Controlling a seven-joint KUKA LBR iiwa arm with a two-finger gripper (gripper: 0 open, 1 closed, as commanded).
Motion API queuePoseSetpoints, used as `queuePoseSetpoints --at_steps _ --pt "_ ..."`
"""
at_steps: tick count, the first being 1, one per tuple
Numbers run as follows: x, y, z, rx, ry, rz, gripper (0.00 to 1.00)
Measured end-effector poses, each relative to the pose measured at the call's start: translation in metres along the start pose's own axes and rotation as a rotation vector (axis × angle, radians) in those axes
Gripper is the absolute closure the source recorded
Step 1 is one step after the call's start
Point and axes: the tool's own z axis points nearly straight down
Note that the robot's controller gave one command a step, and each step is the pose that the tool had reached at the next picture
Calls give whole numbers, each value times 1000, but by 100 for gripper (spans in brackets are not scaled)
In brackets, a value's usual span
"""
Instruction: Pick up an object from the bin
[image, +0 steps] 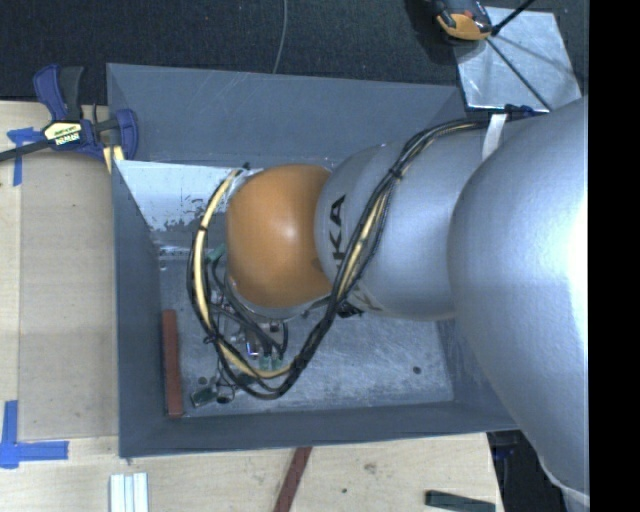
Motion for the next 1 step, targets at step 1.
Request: queuePoseSetpoints --at_steps 1 --pt "0 0 0 0 0 0 0"
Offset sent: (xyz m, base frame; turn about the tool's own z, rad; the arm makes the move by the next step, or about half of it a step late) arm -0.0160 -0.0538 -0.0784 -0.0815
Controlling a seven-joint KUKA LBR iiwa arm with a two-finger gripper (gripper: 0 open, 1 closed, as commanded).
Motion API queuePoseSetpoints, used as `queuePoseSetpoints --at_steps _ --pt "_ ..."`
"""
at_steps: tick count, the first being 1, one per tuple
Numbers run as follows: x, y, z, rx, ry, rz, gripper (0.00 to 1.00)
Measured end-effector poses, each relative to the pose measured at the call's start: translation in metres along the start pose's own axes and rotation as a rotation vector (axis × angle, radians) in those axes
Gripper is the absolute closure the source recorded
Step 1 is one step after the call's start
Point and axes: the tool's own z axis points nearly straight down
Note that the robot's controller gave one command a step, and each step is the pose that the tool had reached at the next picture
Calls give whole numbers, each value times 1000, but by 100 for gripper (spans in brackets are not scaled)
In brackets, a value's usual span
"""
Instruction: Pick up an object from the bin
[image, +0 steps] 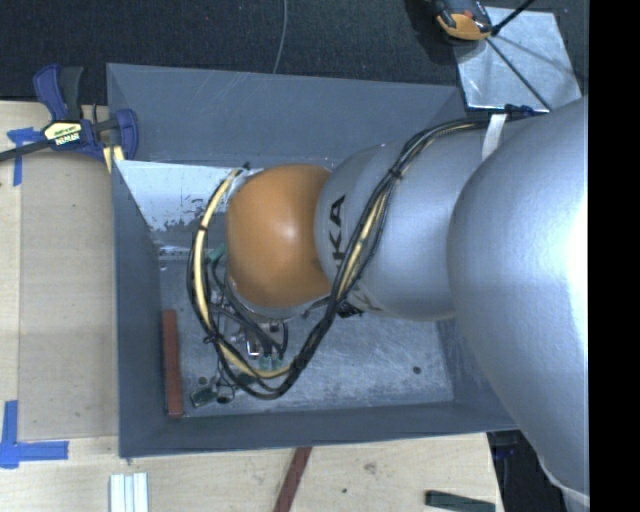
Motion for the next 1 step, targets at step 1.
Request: queuePoseSetpoints --at_steps 1 --pt "9 -34 50 -2 -6 -60 0"
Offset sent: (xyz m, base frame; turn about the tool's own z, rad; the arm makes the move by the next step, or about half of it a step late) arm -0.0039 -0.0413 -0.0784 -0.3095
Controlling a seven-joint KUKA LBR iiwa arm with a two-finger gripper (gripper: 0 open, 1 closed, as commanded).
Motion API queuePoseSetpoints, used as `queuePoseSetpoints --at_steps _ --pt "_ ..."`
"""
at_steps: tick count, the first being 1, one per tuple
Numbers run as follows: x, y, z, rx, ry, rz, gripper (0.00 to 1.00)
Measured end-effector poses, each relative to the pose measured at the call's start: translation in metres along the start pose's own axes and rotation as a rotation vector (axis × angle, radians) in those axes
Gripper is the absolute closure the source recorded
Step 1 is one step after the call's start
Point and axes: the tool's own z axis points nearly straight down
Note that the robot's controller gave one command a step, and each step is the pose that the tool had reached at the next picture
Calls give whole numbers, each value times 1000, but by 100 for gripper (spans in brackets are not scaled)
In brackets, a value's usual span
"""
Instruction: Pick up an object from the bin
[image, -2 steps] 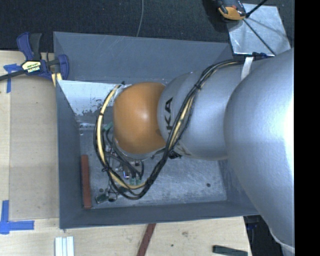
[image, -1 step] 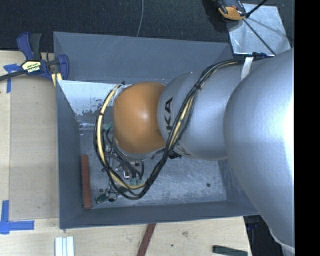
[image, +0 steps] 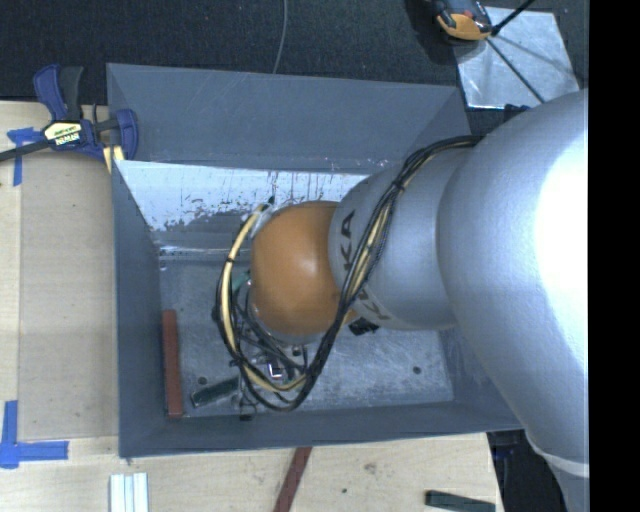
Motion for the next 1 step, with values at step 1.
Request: queuePoseSetpoints --at_steps 1 --pt "-6 -7 28 0 3 -247 100"
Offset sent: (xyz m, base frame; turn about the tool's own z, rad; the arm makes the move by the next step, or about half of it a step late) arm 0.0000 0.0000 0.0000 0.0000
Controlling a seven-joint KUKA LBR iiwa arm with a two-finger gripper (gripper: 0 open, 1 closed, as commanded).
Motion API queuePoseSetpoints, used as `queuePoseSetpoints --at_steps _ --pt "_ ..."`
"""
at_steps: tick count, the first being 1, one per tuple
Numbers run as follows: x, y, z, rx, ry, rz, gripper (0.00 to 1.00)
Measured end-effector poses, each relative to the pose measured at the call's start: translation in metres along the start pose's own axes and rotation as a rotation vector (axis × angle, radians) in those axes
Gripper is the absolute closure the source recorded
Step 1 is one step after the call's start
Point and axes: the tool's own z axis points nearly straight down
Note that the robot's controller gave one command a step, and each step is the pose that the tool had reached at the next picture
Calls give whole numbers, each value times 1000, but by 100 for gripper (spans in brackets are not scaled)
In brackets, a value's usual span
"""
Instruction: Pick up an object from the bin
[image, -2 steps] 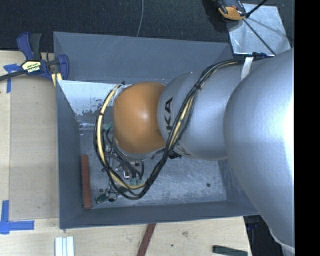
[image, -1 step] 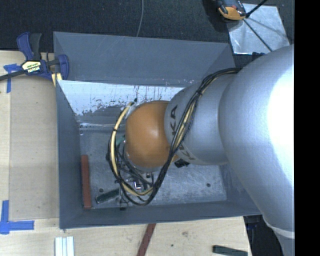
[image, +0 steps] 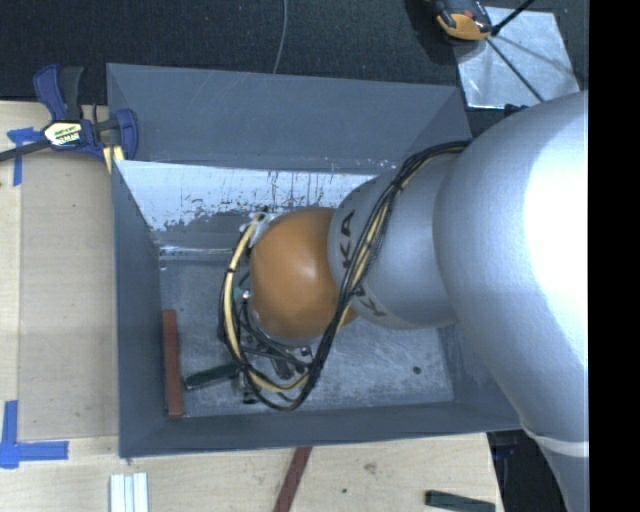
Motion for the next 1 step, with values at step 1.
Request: queuePoseSetpoints --at_steps 1 --pt "0 0 0 0 0 0 100"
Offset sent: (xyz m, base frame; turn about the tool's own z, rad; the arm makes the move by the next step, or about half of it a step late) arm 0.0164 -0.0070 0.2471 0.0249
